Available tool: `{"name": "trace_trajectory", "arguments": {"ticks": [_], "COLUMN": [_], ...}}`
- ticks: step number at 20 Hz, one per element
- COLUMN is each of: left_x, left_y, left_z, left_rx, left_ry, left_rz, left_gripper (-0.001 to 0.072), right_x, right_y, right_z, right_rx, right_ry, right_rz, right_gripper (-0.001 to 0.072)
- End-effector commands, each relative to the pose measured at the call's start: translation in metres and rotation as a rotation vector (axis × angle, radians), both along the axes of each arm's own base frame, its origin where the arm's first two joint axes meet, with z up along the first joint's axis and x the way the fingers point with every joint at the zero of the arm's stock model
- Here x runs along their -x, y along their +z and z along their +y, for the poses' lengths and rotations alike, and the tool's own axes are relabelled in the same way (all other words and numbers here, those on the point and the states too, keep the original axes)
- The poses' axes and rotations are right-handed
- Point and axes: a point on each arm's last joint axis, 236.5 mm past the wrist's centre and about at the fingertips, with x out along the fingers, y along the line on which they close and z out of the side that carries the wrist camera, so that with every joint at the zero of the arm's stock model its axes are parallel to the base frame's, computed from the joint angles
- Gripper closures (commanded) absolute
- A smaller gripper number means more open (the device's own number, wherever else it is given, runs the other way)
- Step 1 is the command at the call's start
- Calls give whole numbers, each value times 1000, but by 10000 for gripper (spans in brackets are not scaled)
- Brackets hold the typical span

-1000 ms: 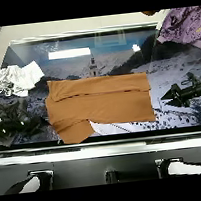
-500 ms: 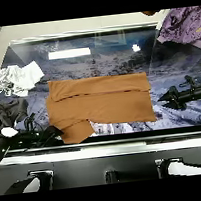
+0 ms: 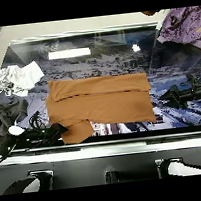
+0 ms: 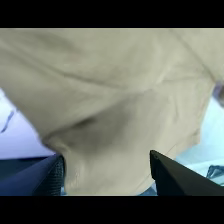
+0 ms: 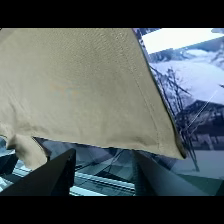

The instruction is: Fold the clothes and pants, and hang the long-sleeved shirts on hangers.

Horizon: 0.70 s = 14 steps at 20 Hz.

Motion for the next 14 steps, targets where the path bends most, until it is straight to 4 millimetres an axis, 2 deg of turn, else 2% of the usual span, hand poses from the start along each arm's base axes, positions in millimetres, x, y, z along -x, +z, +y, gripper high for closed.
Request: {"name": "trace_trajectory", "arguments": {"ticks": [1,2,3,4,6,8,10,14], "left_x": [-4,-4,-4,-4,-4,-4,-4,-5], "left_y": [-11,-12,-12,-12,-11,-11,-11,-11], "left_z": [-1,-3,-3,-3,-3,-3,-3,-3], "left_rx": [-30,-30,-31,-30,-30,-29,-28,-28], "left_ry": [-2,-10,-10,-8,-8,-9,-8,-8], "left_rz": [-8,-8,-9,-10,-11,-12,-11,-12], "left_gripper": [178,432,626,686,686,687,687,687], "right_x": [0,0,0,1,4,11,18,47], "right_y": [1,1,1,0,-5,-17,-31,-63], "right_z": [0,0,0,-1,-5,-15,-11,6], "right_rx": [1,1,1,3,32,79,54,-4], "right_ry": [-1,0,1,3,11,26,32,52], "right_rz": [-2,-2,-1,-3,10,45,91,179], "right_gripper": [293,294,299,318,340,286,251,249]}}
